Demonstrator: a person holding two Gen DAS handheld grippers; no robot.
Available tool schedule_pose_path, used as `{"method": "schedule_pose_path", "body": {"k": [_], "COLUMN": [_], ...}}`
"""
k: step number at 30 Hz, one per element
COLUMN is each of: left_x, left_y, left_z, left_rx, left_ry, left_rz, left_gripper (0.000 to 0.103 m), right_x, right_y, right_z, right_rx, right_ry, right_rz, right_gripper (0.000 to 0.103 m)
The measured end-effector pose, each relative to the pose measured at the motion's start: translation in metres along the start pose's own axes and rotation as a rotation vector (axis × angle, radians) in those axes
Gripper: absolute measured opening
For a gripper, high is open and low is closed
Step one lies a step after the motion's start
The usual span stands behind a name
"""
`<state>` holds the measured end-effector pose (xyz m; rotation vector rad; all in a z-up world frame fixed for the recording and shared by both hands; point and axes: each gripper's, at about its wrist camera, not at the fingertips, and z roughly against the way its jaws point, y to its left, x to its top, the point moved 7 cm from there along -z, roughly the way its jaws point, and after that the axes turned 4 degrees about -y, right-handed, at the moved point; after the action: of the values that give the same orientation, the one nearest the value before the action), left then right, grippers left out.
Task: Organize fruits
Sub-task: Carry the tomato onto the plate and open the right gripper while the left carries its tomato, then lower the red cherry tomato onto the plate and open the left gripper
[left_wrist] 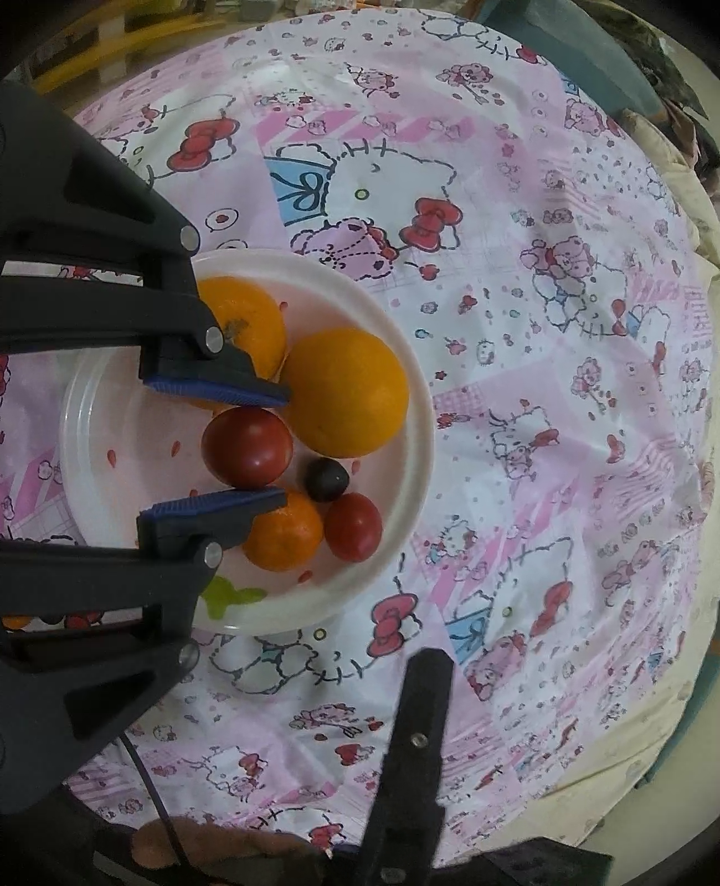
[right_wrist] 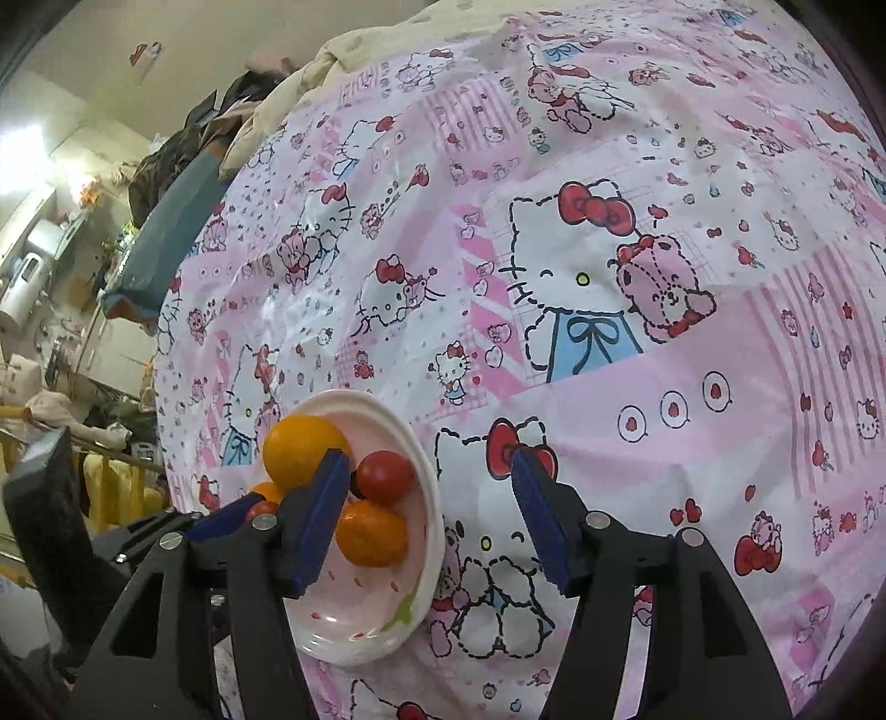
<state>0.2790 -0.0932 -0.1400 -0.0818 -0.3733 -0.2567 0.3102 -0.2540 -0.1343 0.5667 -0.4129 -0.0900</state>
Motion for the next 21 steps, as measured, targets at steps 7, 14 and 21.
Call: {"method": "schedule_pose_path", "body": {"k": [7, 14, 21], "left_x": [0.004, 0.008, -0.002], "left_y": [0.007, 0.029, 0.045], "left_z": [0.009, 0.020, 0.034], "left_rx": [0.014, 0.025, 0.019], "left_ry": [-0.034, -0.058, -0.072], "left_rz": [0.022, 0.115, 0.186], "left_gripper": [0.062, 0.062, 0.062], "right_x": [0.004, 0.009, -0.002], "right_y": [0.010, 0.016, 0.020], "right_z": [0.006, 0.021, 0.021], "right_rx": [0.013, 0.010, -0.010], "right_ry": [-0.003, -0.037, -0.017], "right_rz": [0.033, 0.058, 0.081], "right_gripper": [0.064, 0.064, 0.064]}}
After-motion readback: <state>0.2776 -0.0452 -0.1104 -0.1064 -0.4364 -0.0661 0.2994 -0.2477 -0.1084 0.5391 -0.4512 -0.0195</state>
